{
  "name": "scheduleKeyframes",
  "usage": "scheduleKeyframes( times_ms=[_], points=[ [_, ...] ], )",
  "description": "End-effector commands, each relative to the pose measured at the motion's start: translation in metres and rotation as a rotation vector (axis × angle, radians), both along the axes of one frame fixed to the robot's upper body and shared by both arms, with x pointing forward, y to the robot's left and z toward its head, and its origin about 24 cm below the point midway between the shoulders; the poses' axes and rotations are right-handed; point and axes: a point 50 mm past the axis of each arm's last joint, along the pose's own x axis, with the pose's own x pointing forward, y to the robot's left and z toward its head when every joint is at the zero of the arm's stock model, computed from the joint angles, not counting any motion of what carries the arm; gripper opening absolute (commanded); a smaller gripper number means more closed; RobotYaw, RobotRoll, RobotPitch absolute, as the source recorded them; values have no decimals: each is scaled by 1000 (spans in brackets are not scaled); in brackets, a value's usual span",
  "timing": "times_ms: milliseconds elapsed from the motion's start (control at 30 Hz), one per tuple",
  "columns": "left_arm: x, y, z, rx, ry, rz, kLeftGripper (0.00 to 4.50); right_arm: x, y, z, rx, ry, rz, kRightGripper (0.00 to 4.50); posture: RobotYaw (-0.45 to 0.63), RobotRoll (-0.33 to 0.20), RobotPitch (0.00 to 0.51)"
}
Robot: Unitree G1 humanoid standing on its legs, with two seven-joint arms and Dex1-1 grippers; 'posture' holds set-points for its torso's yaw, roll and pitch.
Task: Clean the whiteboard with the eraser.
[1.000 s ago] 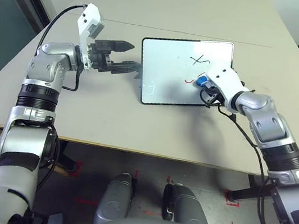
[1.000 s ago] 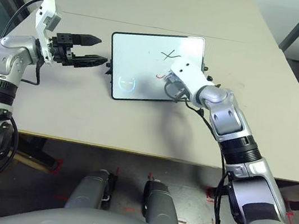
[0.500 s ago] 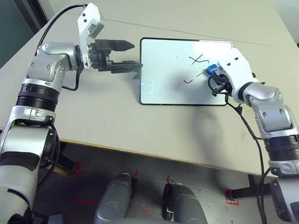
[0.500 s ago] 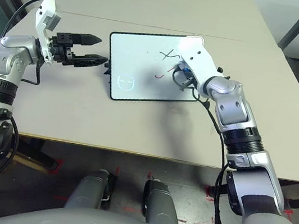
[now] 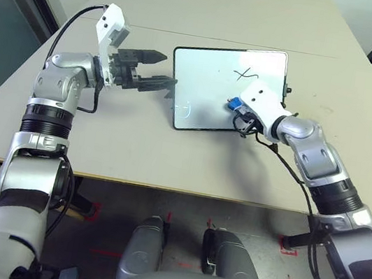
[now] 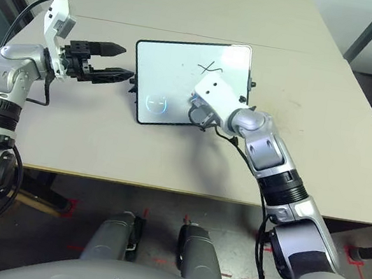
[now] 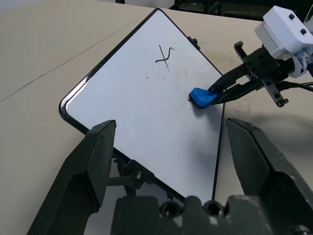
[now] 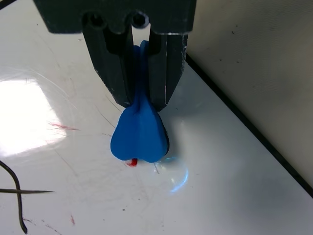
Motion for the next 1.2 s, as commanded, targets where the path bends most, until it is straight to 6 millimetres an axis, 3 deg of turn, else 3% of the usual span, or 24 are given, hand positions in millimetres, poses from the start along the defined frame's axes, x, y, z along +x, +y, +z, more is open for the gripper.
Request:
scheduleKeyframes(
  times_ms=[33, 467, 600, 1200],
  points=[
    [2, -2, 1, 10, 2, -5, 4500, -3, 4, -10, -23, 40, 16, 167, 183, 0, 85],
    [0, 0, 0, 12, 8, -3, 4500, 18, -48, 17, -56, -44, -136, 160, 180, 0, 90],
    [0, 0, -1, 12, 11, -5, 4500, 21, -55, 26, -56, -66, -156, 159, 180, 0, 90],
    [-6, -1, -8, 20, 47, -34, 4500, -6, 13, 14, -46, -10, 101, 143, 191, 0, 108]
  ],
)
